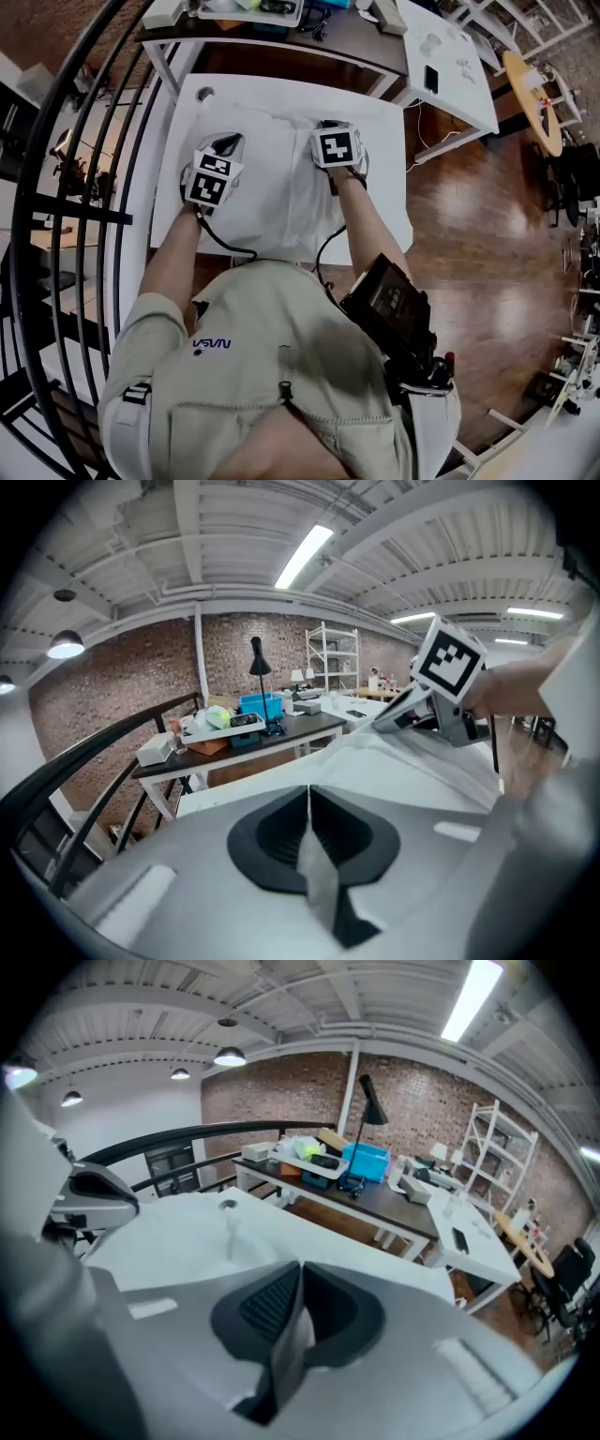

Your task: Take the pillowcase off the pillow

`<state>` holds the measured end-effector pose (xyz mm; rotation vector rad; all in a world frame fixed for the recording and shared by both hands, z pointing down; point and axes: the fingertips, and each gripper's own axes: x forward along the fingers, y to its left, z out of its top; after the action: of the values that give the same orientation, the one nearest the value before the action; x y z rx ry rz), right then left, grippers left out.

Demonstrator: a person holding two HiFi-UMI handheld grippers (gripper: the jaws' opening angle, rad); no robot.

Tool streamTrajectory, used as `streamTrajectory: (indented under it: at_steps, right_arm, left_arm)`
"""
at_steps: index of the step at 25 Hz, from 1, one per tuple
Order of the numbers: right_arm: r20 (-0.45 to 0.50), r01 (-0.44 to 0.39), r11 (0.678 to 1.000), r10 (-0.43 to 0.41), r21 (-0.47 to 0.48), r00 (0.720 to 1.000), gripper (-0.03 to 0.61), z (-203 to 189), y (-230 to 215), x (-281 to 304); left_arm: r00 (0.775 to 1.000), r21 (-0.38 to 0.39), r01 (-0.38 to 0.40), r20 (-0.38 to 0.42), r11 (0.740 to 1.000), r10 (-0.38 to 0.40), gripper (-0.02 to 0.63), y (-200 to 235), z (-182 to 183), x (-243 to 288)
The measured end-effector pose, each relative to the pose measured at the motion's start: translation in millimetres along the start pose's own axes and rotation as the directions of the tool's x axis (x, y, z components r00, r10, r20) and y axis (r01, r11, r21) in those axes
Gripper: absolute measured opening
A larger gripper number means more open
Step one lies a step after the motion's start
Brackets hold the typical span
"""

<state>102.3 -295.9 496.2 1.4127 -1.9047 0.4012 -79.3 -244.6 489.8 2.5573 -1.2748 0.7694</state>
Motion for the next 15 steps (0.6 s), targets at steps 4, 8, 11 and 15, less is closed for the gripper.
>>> streamTrajectory:
  at_steps: [4,8,11,15]
  right_arm:
    - [-0.031,0.076,0.992,-0.074,0.096,0.997,0.012,-17.9,-45.7,-10.2]
    - [-0.009,0.103,0.981,-0.103,0.163,0.995,0.012,-40.0,-73.4,-13.2]
    - [-0.001,0.117,0.979,-0.119,0.168,0.993,0.011,-53.6,-71.4,-13.9]
    - [0.021,0.121,0.983,-0.125,0.137,0.992,0.011,-57.6,-66.0,-11.8]
  left_arm:
    - [0.995,-0.059,-0.046,0.09,0.997,0.051,0.012,17.4,12.0,-27.0]
    - [0.993,-0.134,-0.048,0.102,0.99,0.062,0.011,24.6,-5.3,-41.5]
    - [0.993,-0.164,-0.054,0.092,0.985,0.07,0.011,23.7,-20.2,-39.9]
    - [0.995,-0.208,-0.06,0.065,0.976,0.075,0.011,22.1,-41.8,-29.8]
